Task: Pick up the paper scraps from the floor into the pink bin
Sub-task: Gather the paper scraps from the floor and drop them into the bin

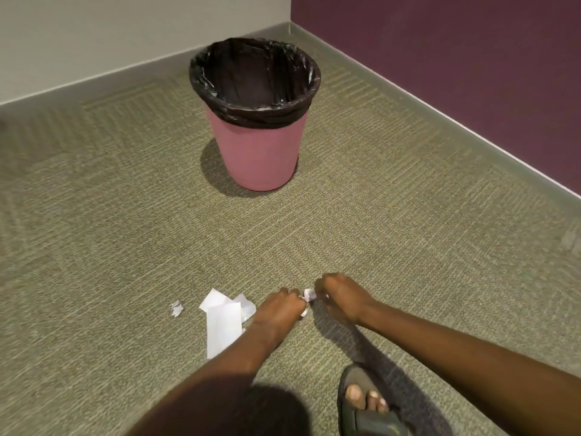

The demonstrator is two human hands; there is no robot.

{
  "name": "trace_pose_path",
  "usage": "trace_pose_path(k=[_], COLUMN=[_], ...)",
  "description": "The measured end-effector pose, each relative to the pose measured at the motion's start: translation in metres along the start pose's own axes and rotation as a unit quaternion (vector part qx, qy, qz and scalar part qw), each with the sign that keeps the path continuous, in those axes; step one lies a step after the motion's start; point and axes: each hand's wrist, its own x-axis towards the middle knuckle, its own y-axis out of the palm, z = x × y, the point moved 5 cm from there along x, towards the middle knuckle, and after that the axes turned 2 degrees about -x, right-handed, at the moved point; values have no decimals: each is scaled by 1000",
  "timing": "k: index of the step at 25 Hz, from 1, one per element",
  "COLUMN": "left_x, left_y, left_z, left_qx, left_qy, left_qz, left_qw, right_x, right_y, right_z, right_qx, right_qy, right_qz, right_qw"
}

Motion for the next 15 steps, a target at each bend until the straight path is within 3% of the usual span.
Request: trace_pose_path(k=[3,6,11,13,15], left_x=[-6,-18,-49,-60,-68], left_y=[-12,-32,-52,-52,-51], left_z=[4,23,77,105,130], left_qx=[-45,-87,-181,-254,-329], left_qy=[7,-29,-116,-172,-216], left_qz=[-29,-77,-123,-148,-179], left_qw=[999,993,969,940,902], right_x=[15,29,30,31,35], right_y=[0,15,54,62,57], right_z=[2,1,12,15,17], right_qx=[6,29,-136,-200,-195], right_qy=[10,21,-66,-104,-123], right_qz=[-28,7,34,35,17], right_qw=[1000,999,988,974,973])
